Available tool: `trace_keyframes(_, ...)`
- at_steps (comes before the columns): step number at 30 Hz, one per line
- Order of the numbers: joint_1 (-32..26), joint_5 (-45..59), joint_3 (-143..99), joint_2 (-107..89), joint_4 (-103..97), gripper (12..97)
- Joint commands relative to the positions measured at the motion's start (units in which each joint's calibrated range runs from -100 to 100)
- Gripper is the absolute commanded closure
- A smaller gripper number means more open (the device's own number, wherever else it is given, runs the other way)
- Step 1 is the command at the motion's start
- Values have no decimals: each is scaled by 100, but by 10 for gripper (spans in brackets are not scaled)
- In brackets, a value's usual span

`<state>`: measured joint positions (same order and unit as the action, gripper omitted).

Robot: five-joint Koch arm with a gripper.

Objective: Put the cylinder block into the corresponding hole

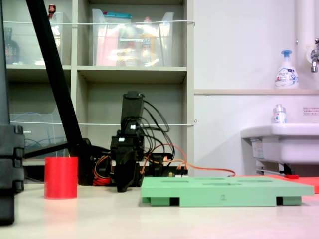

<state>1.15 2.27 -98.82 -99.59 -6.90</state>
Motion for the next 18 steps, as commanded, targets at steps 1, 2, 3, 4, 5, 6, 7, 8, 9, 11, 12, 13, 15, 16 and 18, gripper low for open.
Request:
trace_keyframes(1, -5, 54, -118, -41, 531, 580)
trace_keyframes(2, -49, 54, -118, -41, 522, 580)
trace_keyframes(3, -103, 54, -118, -41, 522, 580)
trace_keyframes(4, -107, 54, -118, -41, 522, 580)
trace_keyframes(5, -103, 54, -118, -41, 522, 580)
trace_keyframes(6, -103, 54, -118, -41, 522, 577)
trace_keyframes(7, -88, 49, -118, -41, 531, 577)
trace_keyframes(8, -78, 49, -118, -41, 522, 570)
trace_keyframes(9, -44, 49, -118, -41, 522, 563)
trace_keyframes(11, 10, -15, -118, -41, 127, 562)
trace_keyframes(12, 15, -215, -118, -41, -239, 563)
trace_keyframes(13, 15, -508, -118, -41, -730, 563)
trace_keyframes(15, 39, -1197, -118, -41, -2011, 583)
trace_keyframes(16, 73, -1431, -118, -41, -2492, 587)
trace_keyframes(18, 112, -1949, -118, -41, -3320, 587)
